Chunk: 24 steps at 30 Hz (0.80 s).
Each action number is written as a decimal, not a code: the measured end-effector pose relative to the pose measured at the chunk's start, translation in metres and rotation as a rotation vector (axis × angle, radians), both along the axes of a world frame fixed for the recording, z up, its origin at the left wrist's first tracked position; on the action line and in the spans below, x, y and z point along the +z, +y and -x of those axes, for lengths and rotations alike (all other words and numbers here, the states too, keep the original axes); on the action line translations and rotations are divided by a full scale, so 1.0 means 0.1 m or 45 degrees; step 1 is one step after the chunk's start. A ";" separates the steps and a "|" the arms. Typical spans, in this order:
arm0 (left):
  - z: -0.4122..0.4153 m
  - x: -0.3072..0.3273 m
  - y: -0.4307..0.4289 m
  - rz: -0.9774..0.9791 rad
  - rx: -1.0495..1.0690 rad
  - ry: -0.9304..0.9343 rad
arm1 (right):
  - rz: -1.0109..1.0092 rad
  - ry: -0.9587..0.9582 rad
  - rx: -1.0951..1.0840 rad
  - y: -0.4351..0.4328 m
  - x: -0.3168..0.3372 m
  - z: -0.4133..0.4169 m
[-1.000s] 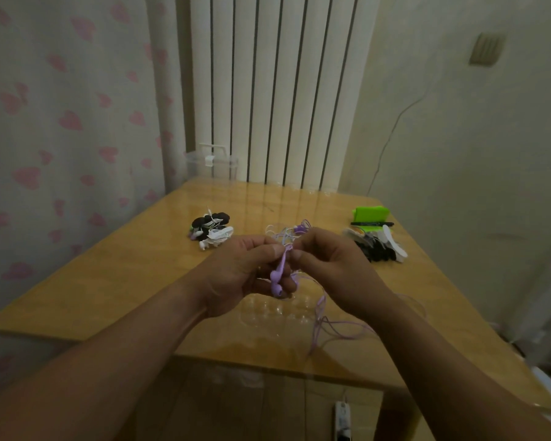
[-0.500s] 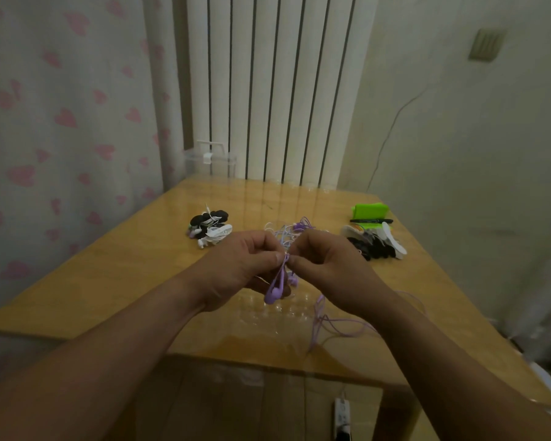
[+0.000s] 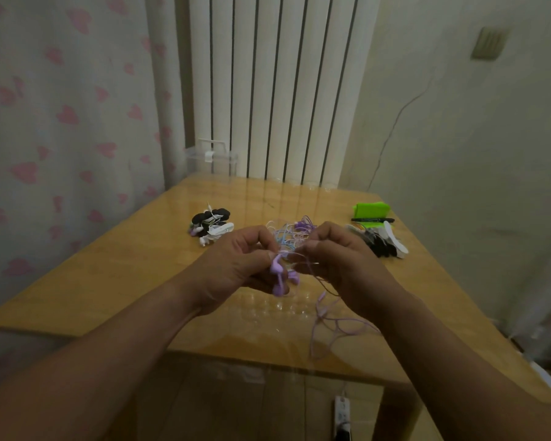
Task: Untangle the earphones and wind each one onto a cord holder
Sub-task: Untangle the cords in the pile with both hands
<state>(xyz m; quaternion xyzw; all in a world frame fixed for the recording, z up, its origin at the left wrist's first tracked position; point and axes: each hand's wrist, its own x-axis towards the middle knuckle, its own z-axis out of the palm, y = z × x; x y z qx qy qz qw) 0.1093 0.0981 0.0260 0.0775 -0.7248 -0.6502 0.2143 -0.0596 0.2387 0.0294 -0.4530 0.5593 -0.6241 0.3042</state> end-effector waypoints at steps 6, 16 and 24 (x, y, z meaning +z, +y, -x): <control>0.00 -0.04 0.04 0.004 0.027 -0.005 | -0.089 -0.223 -0.079 -0.11 -0.03 -0.17; -0.03 -0.10 0.05 -0.045 0.086 -0.015 | -0.117 0.208 -0.030 -0.02 -0.12 -0.22; -0.02 -0.08 0.08 -0.026 0.119 -0.021 | -0.085 0.225 -0.010 -0.02 -0.14 -0.23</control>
